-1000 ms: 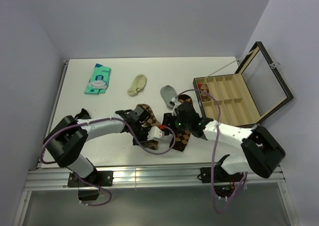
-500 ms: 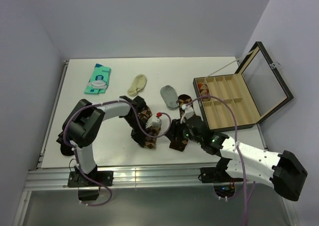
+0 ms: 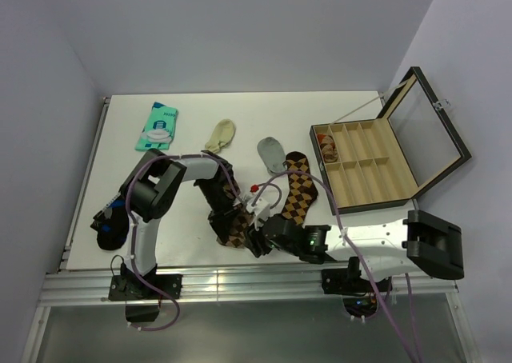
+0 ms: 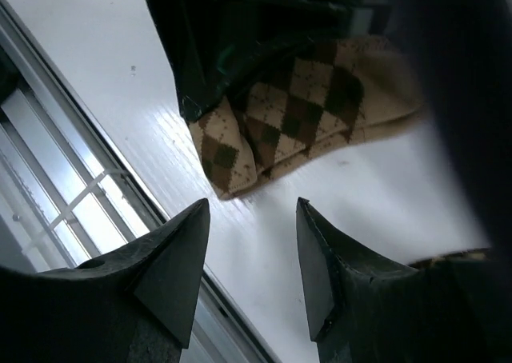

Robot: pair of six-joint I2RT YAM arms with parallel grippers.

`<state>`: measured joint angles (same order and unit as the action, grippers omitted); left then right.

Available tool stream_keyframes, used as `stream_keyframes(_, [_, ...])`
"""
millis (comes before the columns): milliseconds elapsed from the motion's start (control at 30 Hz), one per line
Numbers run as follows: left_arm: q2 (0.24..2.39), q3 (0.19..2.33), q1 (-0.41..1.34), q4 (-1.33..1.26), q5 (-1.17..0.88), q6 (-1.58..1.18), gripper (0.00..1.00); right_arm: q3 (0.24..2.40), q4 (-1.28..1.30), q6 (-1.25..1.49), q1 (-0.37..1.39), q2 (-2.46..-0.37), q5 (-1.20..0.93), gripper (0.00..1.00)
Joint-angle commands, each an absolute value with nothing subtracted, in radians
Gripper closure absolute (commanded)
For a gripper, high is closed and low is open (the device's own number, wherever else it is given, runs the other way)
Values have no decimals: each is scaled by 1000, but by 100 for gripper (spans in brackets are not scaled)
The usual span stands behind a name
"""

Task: Roll the socks
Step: Roll the sock at the center of the board.

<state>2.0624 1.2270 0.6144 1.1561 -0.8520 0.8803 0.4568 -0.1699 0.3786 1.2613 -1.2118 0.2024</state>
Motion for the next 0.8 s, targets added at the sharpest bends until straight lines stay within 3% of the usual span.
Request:
stream_keyframes(0, [2105, 1244, 612, 1203, -815, 942, 100, 538, -272, 302, 1301, -1271, 253, 45])
stream_keyframes(400, [2154, 1278, 606, 1244, -816, 951, 100, 614, -304, 245, 1338, -1422, 210, 46])
stream_keyframes(600, [2169, 1295, 607, 1249, -818, 943, 100, 635, -319, 244, 1353, -1482, 196, 55])
stream_keyframes(767, [2174, 1296, 606, 1246, -818, 939, 100, 650, -328, 241, 1353, -1535, 189, 55])
